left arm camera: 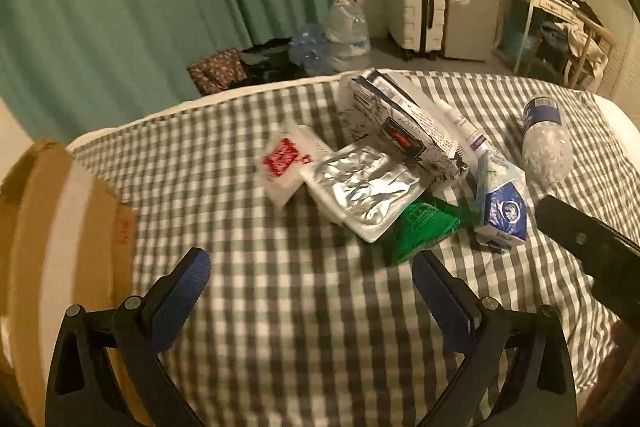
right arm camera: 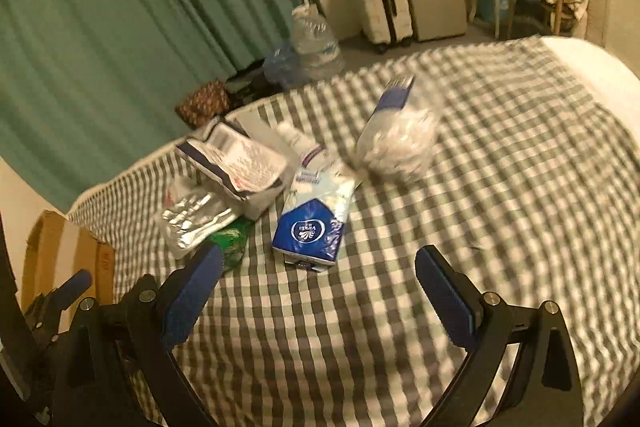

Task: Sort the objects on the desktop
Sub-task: 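Grasp the blue Vinda tissue pack with the right gripper while the left grasps the silver blister pack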

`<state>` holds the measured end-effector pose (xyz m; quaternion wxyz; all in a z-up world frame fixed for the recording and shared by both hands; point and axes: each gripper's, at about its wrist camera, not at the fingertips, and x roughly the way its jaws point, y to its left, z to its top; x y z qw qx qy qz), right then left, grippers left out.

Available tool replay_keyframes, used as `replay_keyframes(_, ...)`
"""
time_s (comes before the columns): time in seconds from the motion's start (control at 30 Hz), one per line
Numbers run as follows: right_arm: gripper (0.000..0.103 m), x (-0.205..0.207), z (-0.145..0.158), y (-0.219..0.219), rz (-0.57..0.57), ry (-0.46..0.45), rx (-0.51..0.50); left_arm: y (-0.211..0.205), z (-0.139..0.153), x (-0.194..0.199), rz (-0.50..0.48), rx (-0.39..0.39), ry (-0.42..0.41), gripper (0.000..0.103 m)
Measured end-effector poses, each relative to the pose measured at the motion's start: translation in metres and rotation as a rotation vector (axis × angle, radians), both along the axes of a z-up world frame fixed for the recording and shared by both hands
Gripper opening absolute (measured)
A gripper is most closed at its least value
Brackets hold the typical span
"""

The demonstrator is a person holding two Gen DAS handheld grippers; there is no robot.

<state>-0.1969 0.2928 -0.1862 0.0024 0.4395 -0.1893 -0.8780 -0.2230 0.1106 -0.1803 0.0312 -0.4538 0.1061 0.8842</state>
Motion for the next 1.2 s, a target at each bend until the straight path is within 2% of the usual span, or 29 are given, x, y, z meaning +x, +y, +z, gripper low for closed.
replay_keyframes(0.13,0.097,-0.030,-0.025,-0.002,0.011,-0.042,-0.002,0.004,-0.012,-0.013,-0.034,-0.012,-0.002,0.103)
replay_keyframes(0.27,0.097,-0.052,-0.042,-0.002,0.012,-0.075,0.002,0.006,-0.016,-0.026,-0.092,0.022,0.009,0.103)
replay_keyframes(0.37,0.080,-0.060,-0.051,-0.005,0.018,-0.110,0.041,0.009,-0.015,-0.037,-0.122,0.051,0.007,0.103)
replay_keyframes(0.4,0.067,-0.058,-0.050,-0.005,0.025,-0.097,0.054,0.010,-0.014,-0.039,-0.131,0.057,0.005,0.103)
replay_keyframes(0.43,0.059,-0.057,-0.049,-0.005,0.032,-0.096,0.065,0.013,-0.014,-0.043,-0.149,0.068,-0.009,0.103)
replay_keyframes(0.53,0.058,-0.053,-0.047,0.001,0.035,-0.099,0.040,0.020,-0.015,-0.051,-0.179,0.074,-0.031,0.103)
replay_keyframes(0.77,0.058,-0.040,-0.045,0.017,0.008,-0.113,-0.012,0.038,-0.031,-0.073,-0.316,-0.024,-0.092,0.103)
replay_keyframes(0.9,0.059,-0.037,-0.045,0.019,0.004,-0.117,-0.024,0.040,-0.035,-0.082,-0.357,-0.057,-0.110,0.103)
replay_keyframes(0.97,0.059,-0.035,-0.046,0.020,0.004,-0.119,-0.026,0.042,-0.033,-0.079,-0.384,-0.091,-0.083,0.090)
replay_keyframes(1.03,0.059,-0.037,-0.047,0.020,0.006,-0.121,-0.025,0.045,-0.033,-0.075,-0.412,-0.144,-0.068,0.085)
replay_keyframes(1.13,0.059,-0.034,-0.044,0.020,0.007,-0.120,-0.021,0.046,-0.027,-0.064,-0.449,-0.142,-0.063,0.074)
replay_keyframes(1.2,0.059,-0.035,-0.044,0.019,0.007,-0.122,-0.021,0.044,-0.023,-0.055,-0.444,-0.156,-0.051,0.071)
